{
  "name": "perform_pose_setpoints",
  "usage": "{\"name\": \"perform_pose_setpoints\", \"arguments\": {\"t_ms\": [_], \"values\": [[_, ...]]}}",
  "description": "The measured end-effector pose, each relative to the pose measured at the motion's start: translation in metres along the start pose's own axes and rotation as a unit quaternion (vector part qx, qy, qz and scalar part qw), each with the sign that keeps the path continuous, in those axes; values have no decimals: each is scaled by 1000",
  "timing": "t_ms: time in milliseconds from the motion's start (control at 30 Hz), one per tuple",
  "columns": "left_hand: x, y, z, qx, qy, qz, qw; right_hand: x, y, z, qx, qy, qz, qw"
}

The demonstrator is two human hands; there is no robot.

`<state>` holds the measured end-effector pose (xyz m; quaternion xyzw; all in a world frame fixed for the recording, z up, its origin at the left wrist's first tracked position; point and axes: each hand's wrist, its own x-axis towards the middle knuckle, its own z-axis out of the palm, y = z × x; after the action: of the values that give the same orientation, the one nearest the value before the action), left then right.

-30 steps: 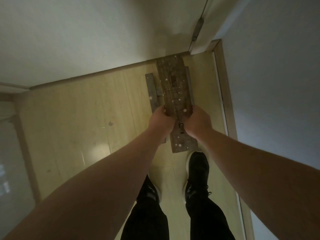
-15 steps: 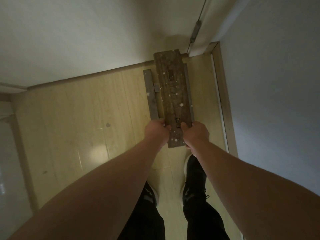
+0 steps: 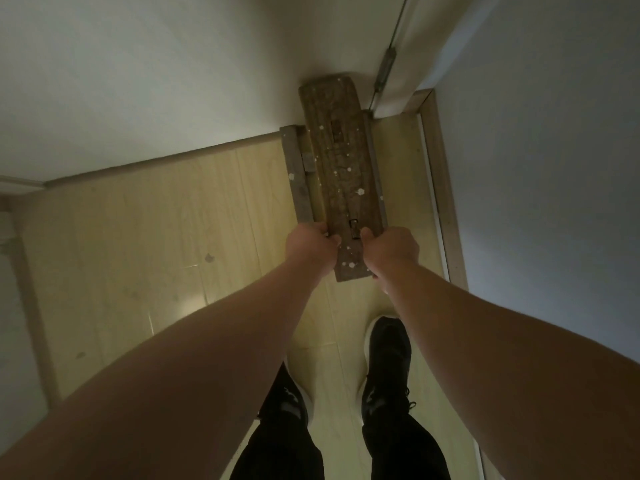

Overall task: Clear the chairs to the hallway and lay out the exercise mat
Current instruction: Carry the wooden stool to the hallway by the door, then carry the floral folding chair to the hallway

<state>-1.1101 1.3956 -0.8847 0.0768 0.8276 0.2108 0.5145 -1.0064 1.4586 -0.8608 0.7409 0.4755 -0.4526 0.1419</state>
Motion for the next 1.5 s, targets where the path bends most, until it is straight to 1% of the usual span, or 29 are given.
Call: {"name": "perform_pose_setpoints", "arguments": {"t_ms": [133, 267, 367, 400, 467, 533, 600, 667, 767, 833, 900, 1067, 1133, 1267, 1367, 1433, 1500], "values": [[0, 2, 0, 1, 5, 4, 1000, 3, -2, -5, 27, -9, 11, 1000], [-5, 4, -5, 11, -16, 6, 1000, 1, -4, -6, 8, -10, 10, 1000], [-11, 13, -14, 69, 0, 7, 998, -4, -11, -9, -31, -10, 12, 999], [-17, 17, -19, 90, 7, -1, 996, -10, -14, -13, -46, -6, 13, 999], [-29, 28, -29, 99, 23, -25, 994, -19, -19, -21, -54, 12, 16, 998], [-45, 39, -44, 68, 38, -40, 996, -36, -24, -35, -27, 38, -13, 999], [-69, 51, -60, -11, 52, -45, 998, -60, -30, -51, 3, 54, -52, 997], [-99, 66, -78, -84, 58, -31, 994, -87, -37, -69, 53, 56, -92, 993], [-158, 88, -110, -152, 61, -12, 986, -143, -50, -94, 142, 30, -126, 981], [-196, 104, -136, -199, 61, 7, 978, -183, -63, -112, 163, 13, -152, 975], [-248, 132, -169, -231, 57, 35, 971, -246, -87, -142, 176, 20, -182, 967], [-359, 181, -247, -270, 42, 95, 957, -376, -138, -197, 212, -2, -235, 949], [-402, 200, -284, -303, 46, 117, 945, -428, -161, -220, 226, -16, -267, 937], [-481, 218, -352, -379, 66, 152, 910, -529, -197, -256, 210, 12, -344, 915], [-535, 218, -395, -414, 84, 180, 888, -593, -213, -274, 204, 26, -381, 901], [-570, 218, -426, -450, 94, 193, 867, -635, -224, -281, 214, 21, -410, 887], [-596, 219, -447, -463, 106, 205, 856, -664, -233, -284, 222, 11, -433, 874]]}}
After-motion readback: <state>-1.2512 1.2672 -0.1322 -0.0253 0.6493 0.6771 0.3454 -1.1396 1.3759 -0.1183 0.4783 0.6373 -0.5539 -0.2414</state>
